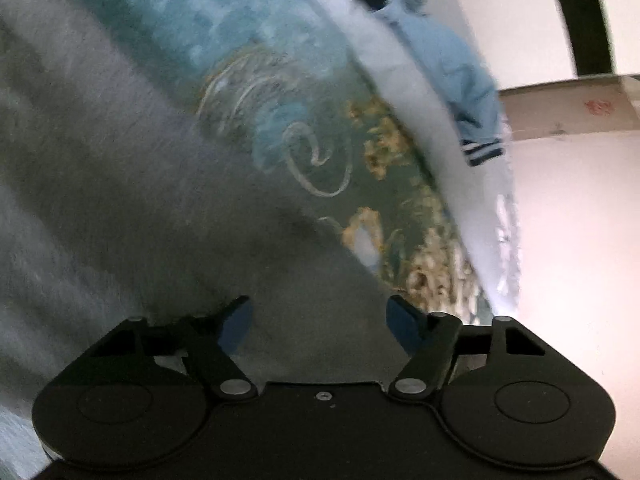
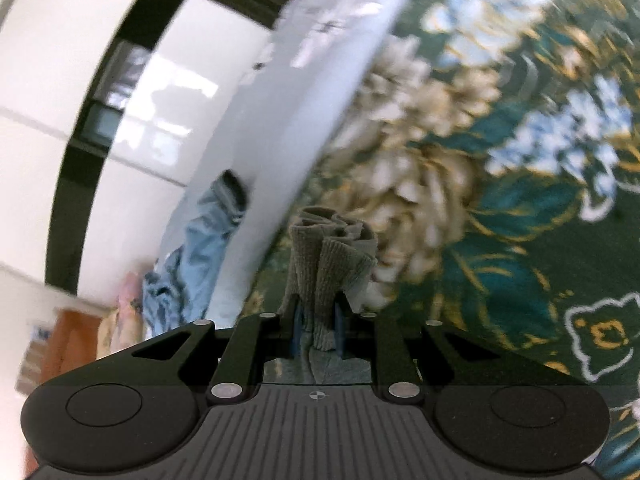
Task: Fold clothes
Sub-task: 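Open the left gripper and lift the cuff with the right gripper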
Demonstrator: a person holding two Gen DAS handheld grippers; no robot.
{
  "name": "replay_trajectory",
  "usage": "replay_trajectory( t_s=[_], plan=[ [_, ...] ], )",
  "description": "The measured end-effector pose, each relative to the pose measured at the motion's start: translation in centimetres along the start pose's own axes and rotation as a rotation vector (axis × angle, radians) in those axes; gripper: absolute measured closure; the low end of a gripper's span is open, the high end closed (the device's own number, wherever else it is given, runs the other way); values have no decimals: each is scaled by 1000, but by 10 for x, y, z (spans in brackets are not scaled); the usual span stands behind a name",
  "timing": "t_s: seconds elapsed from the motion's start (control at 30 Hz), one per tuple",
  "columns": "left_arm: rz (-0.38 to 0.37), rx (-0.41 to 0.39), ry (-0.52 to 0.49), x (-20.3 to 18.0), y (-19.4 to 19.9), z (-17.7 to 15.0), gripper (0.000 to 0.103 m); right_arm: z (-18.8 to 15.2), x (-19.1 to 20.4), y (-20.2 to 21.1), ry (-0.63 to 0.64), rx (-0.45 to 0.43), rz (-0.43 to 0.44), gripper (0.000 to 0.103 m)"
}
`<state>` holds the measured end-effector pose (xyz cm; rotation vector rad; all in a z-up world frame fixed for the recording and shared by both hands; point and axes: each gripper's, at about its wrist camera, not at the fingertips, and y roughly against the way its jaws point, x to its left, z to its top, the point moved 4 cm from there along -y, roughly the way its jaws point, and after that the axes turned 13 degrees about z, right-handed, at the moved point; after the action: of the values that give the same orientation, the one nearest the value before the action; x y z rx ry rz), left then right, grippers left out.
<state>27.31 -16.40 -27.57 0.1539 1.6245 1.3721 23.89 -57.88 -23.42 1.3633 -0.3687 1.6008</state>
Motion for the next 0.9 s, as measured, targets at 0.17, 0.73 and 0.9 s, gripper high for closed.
replay_trajectory(
  t_s=[0.17, 0.73, 0.9],
  plan=[
    [73, -81, -95, 28, 42, 9, 79, -23, 50, -9, 96, 4, 45, 89],
    [82, -59, 68, 185, 140, 56, 66, -220, 122, -119, 136, 355, 78, 89],
    [61, -37, 70, 200, 145, 63, 59, -273, 131, -133, 245, 462, -11, 89]
  ],
)
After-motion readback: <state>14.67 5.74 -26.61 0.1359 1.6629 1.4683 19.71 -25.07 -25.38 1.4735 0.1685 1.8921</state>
